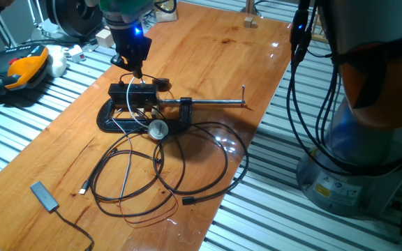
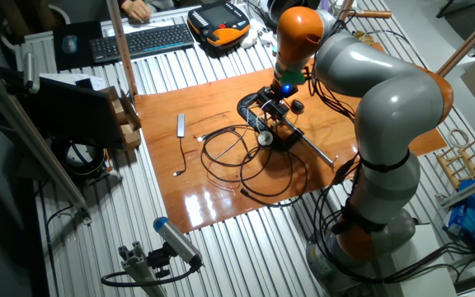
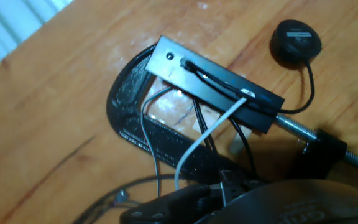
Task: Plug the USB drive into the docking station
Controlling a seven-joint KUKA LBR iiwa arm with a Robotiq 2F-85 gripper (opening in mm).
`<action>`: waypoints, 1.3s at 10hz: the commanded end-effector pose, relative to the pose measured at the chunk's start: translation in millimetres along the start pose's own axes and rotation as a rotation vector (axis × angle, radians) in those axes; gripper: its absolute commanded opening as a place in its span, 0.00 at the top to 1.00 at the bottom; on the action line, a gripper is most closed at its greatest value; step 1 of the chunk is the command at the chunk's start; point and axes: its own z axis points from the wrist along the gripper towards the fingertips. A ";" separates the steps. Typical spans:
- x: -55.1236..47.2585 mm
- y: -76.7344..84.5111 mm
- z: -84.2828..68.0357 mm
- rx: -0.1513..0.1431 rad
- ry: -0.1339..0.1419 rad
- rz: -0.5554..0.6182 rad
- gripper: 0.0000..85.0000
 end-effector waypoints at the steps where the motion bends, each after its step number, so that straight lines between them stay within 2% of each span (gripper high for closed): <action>1: 0.0 0.4 0.4 -0.009 -0.006 -0.215 1.00; 6: -0.4 1.7 1.0 -0.020 -0.015 -0.201 1.00; 13: -0.5 1.8 0.0 -0.010 -0.026 -0.197 1.00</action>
